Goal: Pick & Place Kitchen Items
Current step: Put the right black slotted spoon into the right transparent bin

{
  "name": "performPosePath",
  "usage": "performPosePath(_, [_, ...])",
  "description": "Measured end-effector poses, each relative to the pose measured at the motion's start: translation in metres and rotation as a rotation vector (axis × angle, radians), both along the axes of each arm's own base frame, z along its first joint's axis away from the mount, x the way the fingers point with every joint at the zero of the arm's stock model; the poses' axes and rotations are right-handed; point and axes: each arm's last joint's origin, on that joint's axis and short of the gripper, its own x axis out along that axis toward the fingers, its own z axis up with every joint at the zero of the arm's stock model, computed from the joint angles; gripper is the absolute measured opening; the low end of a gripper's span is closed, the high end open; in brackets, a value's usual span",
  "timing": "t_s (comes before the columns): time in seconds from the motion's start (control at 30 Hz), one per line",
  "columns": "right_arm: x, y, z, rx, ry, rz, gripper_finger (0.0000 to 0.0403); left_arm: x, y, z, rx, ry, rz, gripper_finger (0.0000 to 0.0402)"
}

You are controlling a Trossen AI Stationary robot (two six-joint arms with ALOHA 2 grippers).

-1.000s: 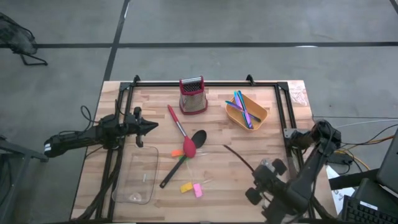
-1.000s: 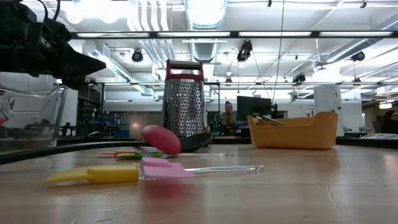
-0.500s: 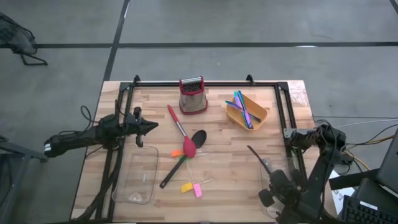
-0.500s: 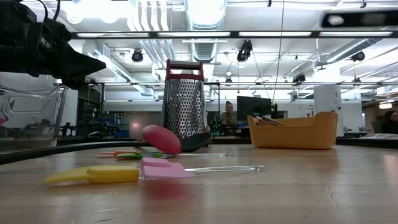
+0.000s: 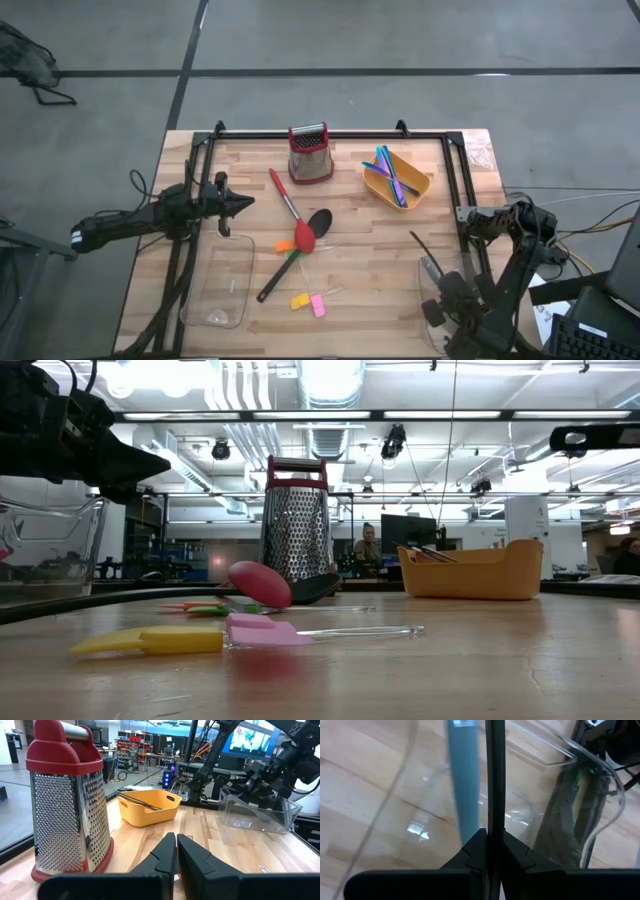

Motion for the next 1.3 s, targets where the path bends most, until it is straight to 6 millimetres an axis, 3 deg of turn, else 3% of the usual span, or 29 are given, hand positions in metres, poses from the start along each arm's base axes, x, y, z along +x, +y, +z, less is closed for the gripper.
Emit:
performPosePath(0.43, [0.001, 0.001, -0.011, 0.039, -0.011, 0.004, 0.0033, 0.000, 0.000, 0.000, 0.000, 0.000, 0.000, 0.0023])
performPosePath(0.9, [0.002, 0.000, -0.010, 0.038, 0.001, -0.001, 0.0111, 0.000, 0.000, 0.000, 0.000, 0.000, 0.000, 0.0023])
performPosePath(1.3, [0.000, -0.004, 0.014, 0.067, -0.025, 0.005, 0.0144, 0.000, 0.000, 0.000, 0.000, 0.000, 0.000, 0.0023])
